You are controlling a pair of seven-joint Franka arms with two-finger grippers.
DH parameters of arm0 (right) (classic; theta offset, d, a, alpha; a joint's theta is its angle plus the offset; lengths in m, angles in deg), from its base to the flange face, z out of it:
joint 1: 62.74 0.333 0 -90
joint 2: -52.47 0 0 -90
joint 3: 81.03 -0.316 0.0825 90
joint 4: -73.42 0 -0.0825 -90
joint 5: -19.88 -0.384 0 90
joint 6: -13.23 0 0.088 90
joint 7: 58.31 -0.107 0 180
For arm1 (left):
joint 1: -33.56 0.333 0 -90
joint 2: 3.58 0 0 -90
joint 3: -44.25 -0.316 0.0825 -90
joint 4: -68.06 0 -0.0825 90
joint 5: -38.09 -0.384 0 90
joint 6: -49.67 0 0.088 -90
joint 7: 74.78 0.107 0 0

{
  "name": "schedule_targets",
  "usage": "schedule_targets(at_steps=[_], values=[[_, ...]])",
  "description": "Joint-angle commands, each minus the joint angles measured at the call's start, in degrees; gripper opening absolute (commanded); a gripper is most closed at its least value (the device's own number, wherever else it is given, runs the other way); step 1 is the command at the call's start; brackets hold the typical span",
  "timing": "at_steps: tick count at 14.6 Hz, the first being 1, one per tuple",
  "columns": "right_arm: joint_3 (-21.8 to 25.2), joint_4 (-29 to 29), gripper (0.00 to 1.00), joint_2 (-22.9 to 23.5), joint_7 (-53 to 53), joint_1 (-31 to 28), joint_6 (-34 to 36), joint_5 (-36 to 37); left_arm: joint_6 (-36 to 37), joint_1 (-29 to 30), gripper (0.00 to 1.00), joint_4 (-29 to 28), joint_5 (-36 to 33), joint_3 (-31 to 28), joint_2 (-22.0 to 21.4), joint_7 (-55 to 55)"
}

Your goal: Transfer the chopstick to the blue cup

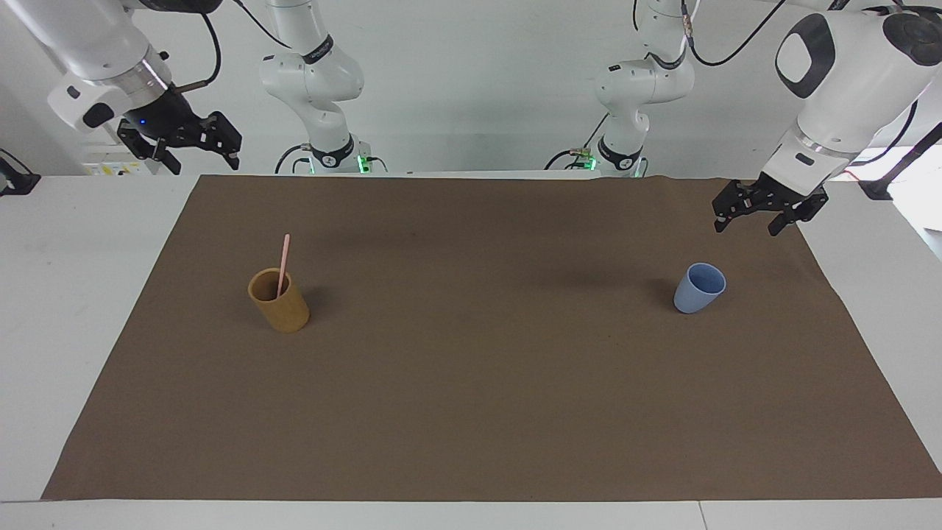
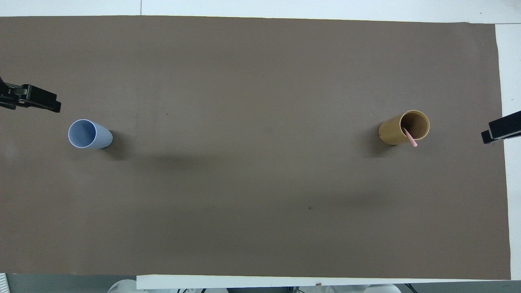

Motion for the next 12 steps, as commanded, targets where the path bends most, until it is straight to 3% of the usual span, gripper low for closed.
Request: schedule_targets(at_steps=[1,8,12], values=[[-0.16,1.48,1.0,-1.35,-0.76,-0.15,-0.01,-0.28,0.36,0.94,1.0,-0.28,-0.73,-0.44,-0.86,0.9],[-0.16,1.48,1.0,-1.35,-0.67,-0.15,-0.01,-0.28,-0.42,1.83,1.0,-0.54,-0.73,-0.35,-0.94,1.51],[-0.16,1.39,1.0,-1.35,-0.76,-0.15,-0.01,-0.28,-7.0,2.26,1.0,-8.97,-0.29,-0.35,-4.46,-2.68]])
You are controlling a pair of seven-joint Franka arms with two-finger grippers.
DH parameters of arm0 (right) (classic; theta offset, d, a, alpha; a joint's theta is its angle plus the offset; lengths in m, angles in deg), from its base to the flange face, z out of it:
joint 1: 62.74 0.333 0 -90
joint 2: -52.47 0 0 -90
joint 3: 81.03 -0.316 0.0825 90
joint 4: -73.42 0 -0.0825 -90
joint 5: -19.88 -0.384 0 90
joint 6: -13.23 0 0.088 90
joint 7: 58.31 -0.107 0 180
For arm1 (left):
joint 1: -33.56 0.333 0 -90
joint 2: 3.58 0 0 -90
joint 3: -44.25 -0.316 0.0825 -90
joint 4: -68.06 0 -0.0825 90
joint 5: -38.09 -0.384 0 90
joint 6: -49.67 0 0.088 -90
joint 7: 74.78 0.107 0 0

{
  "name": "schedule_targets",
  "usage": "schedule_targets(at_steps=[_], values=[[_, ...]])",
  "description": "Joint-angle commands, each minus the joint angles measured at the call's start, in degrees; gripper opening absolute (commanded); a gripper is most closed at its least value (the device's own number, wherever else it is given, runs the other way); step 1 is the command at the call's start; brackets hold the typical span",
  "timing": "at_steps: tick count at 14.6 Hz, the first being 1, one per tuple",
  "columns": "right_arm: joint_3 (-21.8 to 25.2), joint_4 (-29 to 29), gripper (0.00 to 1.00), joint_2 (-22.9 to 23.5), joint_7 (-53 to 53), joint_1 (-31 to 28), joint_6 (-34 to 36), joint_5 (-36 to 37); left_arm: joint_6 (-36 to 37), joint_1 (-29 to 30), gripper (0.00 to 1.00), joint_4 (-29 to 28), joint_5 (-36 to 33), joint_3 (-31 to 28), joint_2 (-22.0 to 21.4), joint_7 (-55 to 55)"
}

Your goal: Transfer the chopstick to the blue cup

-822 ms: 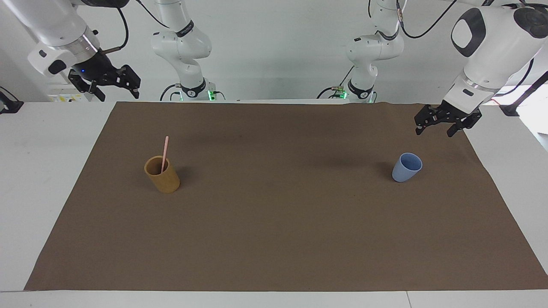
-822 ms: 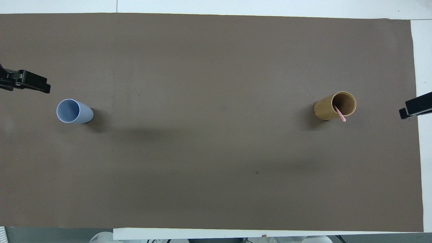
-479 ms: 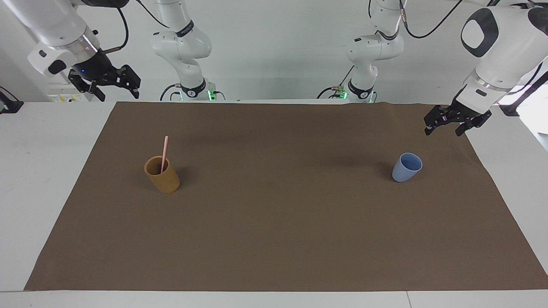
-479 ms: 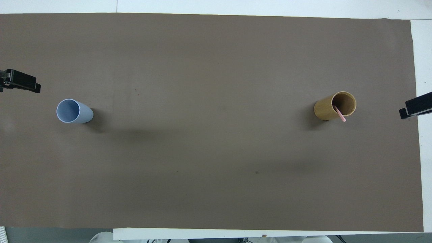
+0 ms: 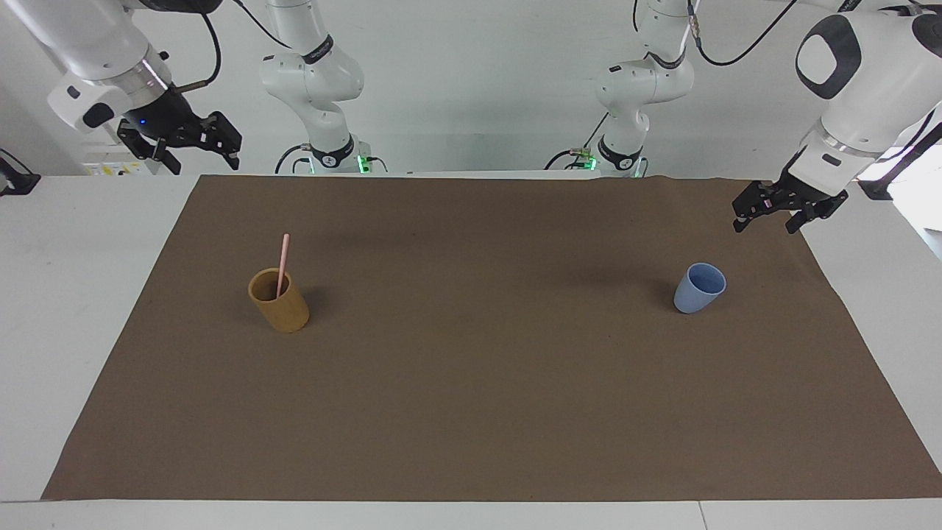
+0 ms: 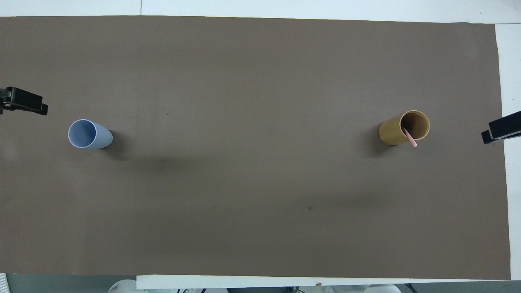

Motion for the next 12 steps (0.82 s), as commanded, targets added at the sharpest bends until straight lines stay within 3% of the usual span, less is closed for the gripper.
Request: schedule_targets(at_steps=[1,3,6,12], values=[[-0.16,1.48,1.0,-1.35,-0.76,-0.15,-0.01,-0.28,-5.31,0.94,1.0,-6.52,-0.38,0.01,-2.66,-2.4],[-0.16,1.48,1.0,-1.35,-0.76,-0.15,-0.01,-0.28,-7.5,3.56,0.99,-11.07,-0.65,0.1,-2.57,-2.49],[-0.16,1.48,1.0,-1.35,-0.67,-0.15,-0.01,-0.28,-16.45,3.84,1.0,-20.74,-0.65,0.1,-3.19,-6.86],[-0.16,1.48,1.0,-1.35,-0.67,-0.15,-0.01,-0.28,-24.72,3.4,0.99,-27.61,-0.65,0.19,-1.61,-10.05]])
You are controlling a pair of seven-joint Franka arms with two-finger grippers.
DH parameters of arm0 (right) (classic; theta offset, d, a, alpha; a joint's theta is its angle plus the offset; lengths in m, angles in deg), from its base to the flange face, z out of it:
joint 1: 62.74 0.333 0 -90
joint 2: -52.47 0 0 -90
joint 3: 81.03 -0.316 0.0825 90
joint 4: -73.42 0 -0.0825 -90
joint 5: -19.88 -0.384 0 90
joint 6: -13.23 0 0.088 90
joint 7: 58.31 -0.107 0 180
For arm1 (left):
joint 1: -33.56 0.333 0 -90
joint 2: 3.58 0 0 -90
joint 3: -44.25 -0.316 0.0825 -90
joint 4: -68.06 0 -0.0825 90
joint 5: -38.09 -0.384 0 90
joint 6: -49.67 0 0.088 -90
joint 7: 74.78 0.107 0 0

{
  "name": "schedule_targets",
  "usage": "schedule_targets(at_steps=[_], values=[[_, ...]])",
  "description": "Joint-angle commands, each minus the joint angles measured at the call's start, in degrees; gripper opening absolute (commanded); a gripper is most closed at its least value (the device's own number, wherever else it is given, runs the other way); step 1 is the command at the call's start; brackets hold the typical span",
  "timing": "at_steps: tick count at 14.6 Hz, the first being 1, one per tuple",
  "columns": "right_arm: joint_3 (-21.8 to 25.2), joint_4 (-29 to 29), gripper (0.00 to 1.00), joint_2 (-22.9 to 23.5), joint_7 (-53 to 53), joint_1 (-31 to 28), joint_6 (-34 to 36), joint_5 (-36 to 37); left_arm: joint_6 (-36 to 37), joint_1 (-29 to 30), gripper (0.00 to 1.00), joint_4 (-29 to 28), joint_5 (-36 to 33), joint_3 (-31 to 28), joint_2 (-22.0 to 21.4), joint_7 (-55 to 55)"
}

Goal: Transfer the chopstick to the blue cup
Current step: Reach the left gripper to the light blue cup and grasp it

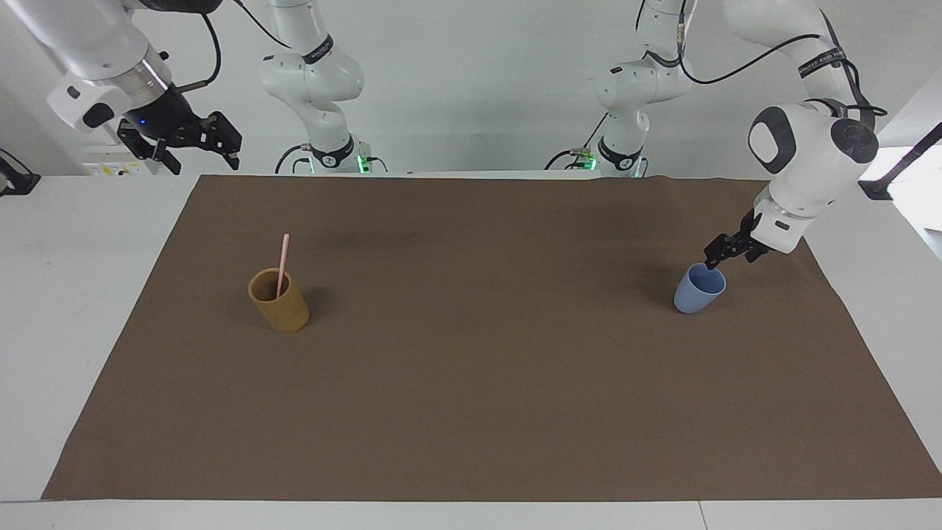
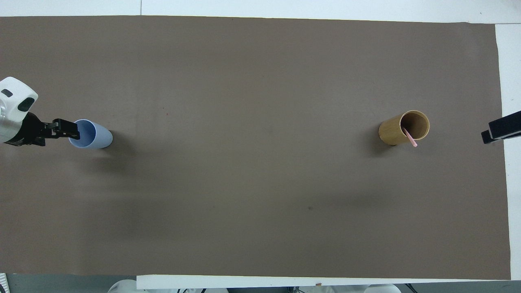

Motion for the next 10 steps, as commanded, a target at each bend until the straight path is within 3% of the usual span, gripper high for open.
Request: schedule_targets(at_steps=[1,3,5,6,7,10], values=[[-0.16,1.48,1.0,-1.35,-0.76,-0.15,-0.01,-0.28,-5.54,0.15,0.99,-3.86,-0.6,0.08,-0.25,-1.79],[-0.16,1.48,1.0,-1.35,-0.76,-0.15,-0.01,-0.28,-7.13,0.33,0.89,-4.13,-0.6,-0.01,0.81,-1.7],[-0.16,1.39,1.0,-1.35,-0.67,-0.15,-0.01,-0.19,-7.22,-0.37,0.29,-5.09,-0.6,-0.01,0.72,-4.31],[-0.16,1.39,1.0,-1.35,-0.76,-0.15,-0.01,-0.28,-6.87,-0.9,0.09,-5.18,-0.6,0.08,0.64,-7.21],[-0.16,1.39,1.0,-1.35,-0.76,-0.15,-0.01,-0.28,-6.52,-1.77,0.0,-5.1,-0.6,0.08,0.63,-7.93],[-0.16,1.48,1.0,-1.35,-0.76,-0.15,-0.01,-0.19,-4.25,-1.87,0.0,-3.52,-0.52,0.08,0.9,-8.03]])
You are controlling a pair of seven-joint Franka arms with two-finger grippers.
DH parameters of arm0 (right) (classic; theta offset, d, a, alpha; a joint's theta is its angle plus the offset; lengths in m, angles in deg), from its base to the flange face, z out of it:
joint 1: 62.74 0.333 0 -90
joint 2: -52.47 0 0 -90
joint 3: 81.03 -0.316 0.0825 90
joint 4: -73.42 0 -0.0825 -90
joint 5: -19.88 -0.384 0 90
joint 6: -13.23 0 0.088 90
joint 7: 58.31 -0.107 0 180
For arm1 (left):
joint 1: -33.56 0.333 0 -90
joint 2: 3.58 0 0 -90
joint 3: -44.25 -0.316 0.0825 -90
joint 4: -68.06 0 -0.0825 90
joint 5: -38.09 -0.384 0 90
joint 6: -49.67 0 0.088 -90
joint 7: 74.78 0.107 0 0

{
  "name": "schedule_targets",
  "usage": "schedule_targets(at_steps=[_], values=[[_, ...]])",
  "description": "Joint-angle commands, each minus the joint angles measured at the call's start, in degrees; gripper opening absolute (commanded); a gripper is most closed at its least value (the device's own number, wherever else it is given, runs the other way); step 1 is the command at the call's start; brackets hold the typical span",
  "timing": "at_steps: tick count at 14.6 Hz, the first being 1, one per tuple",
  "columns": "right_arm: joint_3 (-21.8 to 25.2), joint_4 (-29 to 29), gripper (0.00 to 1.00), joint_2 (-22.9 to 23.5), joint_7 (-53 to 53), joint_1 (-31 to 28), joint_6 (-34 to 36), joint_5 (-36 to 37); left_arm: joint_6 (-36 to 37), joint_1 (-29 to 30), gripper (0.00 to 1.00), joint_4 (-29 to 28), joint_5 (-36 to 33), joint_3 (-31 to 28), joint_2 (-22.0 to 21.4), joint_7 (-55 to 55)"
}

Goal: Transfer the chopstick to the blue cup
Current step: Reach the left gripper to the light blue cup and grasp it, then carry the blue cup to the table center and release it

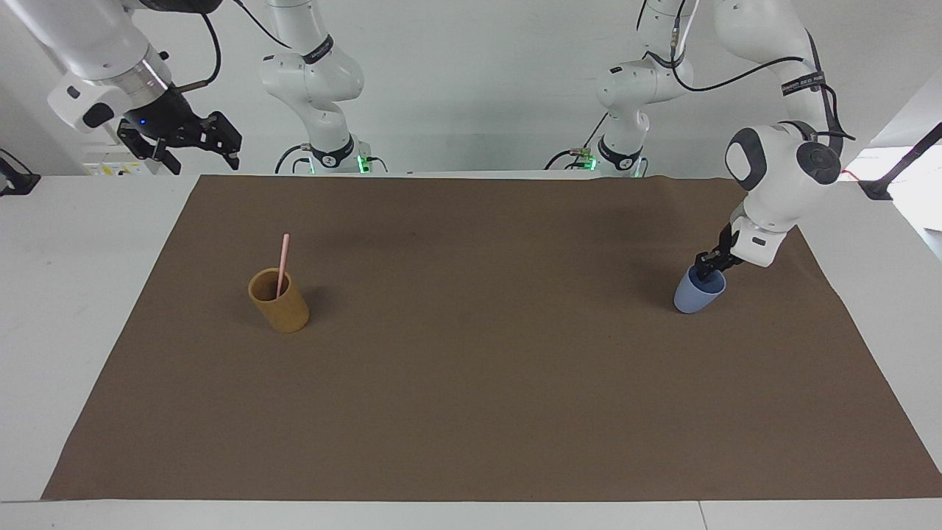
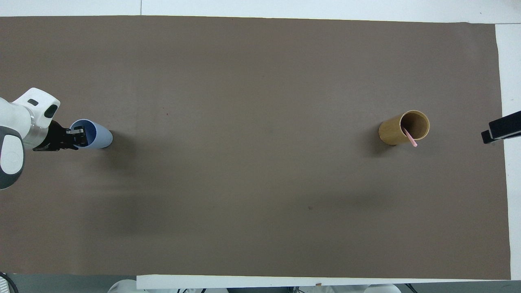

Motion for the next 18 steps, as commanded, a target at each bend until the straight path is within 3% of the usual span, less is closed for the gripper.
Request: schedule_targets(at_steps=[1,4,6,8,10,12,16,18], values=[[-0.16,1.48,1.0,-1.35,-0.76,-0.15,-0.01,-0.28,4.96,-0.16,0.0,3.92,-0.26,-0.3,0.51,-0.87],[-0.16,1.39,1.0,-1.35,-0.67,-0.15,-0.01,-0.28,18.67,-2.6,0.0,18.41,0.1,-0.03,4.12,-1.3],[-0.16,1.48,1.0,-1.35,-0.76,-0.15,-0.01,-0.28,21.95,-7.78,0.0,20.47,2.37,-0.03,3.78,-6.71],[-0.16,1.39,1.0,-1.35,-0.76,-0.15,-0.01,-0.19,23.63,-16.98,0.0,21.87,4.05,0.67,3.42,-21.97],[-0.16,1.39,1.0,-1.35,-0.76,-0.15,-0.01,-0.28,21.89,-26.14,0.0,22.94,4.31,0.67,3.69,-29.32],[-0.16,1.48,1.0,-1.35,-0.76,-0.15,-0.01,-0.28,17.77,-32.2,0.0,20.84,5.37,0.76,3.6,-29.52],[-0.16,1.48,1.0,-1.35,-0.76,-0.15,-0.01,-0.28,10.13,-39.6,0.0,19.78,7.39,0.67,7.46,-29.61],[-0.16,1.48,1.0,-1.35,-0.76,-0.15,-0.01,-0.28,1.97,-42.68,0.0,16.01,8.53,0.76,10.0,-32.39]])
